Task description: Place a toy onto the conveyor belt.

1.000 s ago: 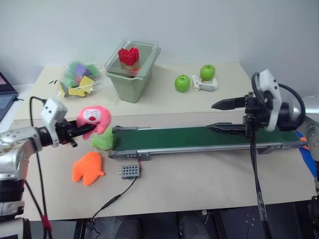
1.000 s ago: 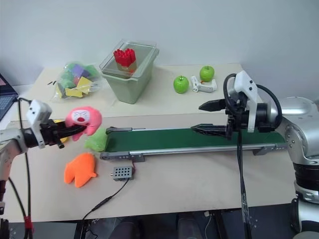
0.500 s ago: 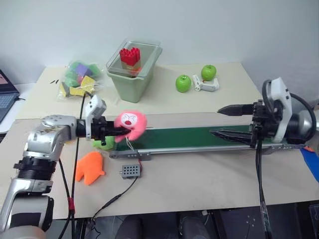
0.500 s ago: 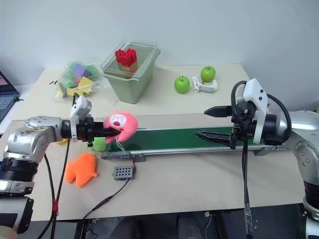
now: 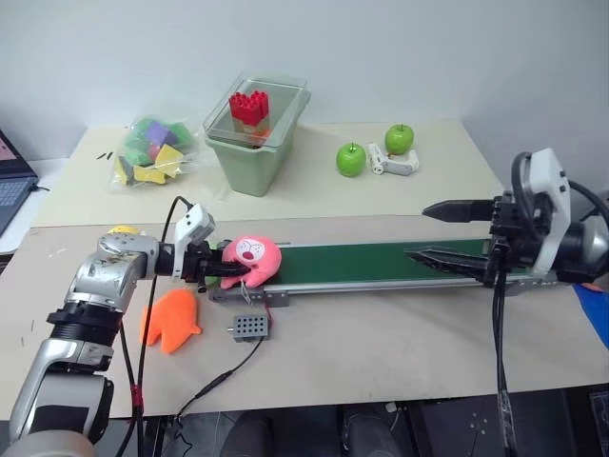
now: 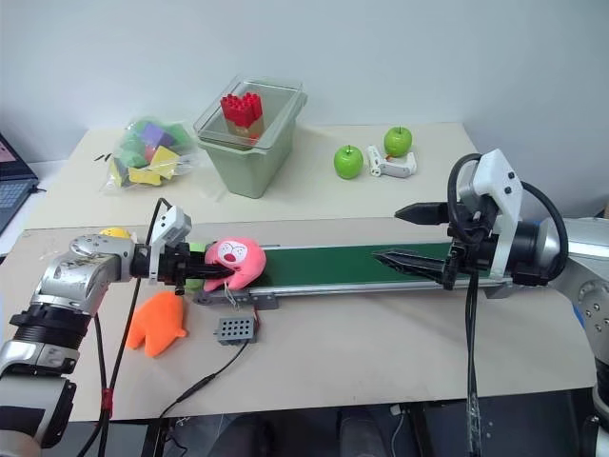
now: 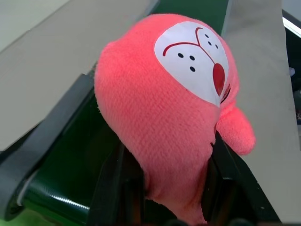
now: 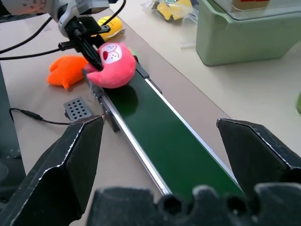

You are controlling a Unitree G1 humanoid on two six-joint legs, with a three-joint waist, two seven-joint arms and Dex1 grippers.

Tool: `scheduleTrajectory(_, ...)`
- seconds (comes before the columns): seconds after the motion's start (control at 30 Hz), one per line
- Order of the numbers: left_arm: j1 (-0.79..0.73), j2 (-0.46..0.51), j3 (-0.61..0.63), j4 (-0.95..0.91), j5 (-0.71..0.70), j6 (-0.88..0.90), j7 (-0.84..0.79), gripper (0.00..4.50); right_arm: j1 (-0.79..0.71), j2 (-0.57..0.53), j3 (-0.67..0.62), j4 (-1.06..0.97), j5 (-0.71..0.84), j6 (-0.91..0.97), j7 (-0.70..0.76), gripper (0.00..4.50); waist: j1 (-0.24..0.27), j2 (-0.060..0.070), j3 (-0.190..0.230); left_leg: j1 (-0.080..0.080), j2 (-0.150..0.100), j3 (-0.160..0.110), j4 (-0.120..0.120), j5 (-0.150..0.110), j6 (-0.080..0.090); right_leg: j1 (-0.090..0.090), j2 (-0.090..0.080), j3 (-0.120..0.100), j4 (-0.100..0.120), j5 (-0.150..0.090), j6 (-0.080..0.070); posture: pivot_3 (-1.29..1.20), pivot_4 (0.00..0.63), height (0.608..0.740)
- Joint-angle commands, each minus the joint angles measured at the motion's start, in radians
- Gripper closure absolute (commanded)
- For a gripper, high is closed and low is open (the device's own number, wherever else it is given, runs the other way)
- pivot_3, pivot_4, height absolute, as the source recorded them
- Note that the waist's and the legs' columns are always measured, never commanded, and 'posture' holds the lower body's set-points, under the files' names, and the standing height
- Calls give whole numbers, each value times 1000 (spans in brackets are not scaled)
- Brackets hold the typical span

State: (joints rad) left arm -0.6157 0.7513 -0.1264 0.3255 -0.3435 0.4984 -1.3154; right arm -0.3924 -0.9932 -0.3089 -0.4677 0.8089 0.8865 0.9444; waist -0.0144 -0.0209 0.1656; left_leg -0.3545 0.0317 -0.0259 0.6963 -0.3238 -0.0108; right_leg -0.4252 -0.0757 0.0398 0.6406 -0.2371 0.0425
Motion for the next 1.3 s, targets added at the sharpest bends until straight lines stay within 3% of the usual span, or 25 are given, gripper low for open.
scheduleTrajectory(0.03, 0, 10, 10, -13, 24, -49, -7, 2505, -9, -16, -37, -20, 21, -9, -11, 0, 0, 0, 0, 0, 0, 0, 0, 0, 0, 0, 0, 0, 0, 0, 0, 0, 150, 740)
scheduleTrajectory(0.1, 0, 11, 17, -20, 27, -52, -3, 2116, -8, -16, -36, -21, 21, -12, -12, 0, 0, 0, 0, 0, 0, 0, 0, 0, 0, 0, 0, 0, 0, 0, 0, 0, 150, 740)
scheduleTrajectory(0.13, -1, 11, 21, -28, 26, -49, -3, 1600, -8, -16, -34, -19, 20, -14, -12, 0, 0, 0, 0, 0, 0, 0, 0, 0, 0, 0, 0, 0, 0, 0, 0, 0, 150, 740)
scheduleTrajectory(0.3, -12, 2, 41, -68, 11, -30, 19, 20, -18, -15, -23, -7, 12, -25, -7, 0, 0, 0, 0, 0, 0, 0, 0, 0, 0, 0, 0, 0, 0, 0, 0, 0, 150, 740)
scheduleTrajectory(0.77, -66, 44, 123, -241, -89, 129, 43, 20, -21, -32, -20, 21, -15, -47, 16, 0, -1, 0, 0, 0, 0, 0, 0, 0, 0, 0, 0, 0, 0, 0, 0, 0, 150, 740)
scheduleTrajectory(0.97, -52, 140, 154, -315, -57, 79, 59, 20, 20, -75, -14, 53, -81, -91, 30, 0, -1, 0, 0, 0, 0, 0, 0, 0, 0, 0, 0, 0, 0, 0, 0, 0, 150, 740)
scheduleTrajectory(1.3, -24, 146, 240, -390, -82, 96, 161, 20, 4, -69, 28, 146, -171, -180, 55, 0, 1, 0, 0, 0, 0, 0, 0, 0, 0, 0, 0, 0, 0, 0, 0, 0, 150, 740)
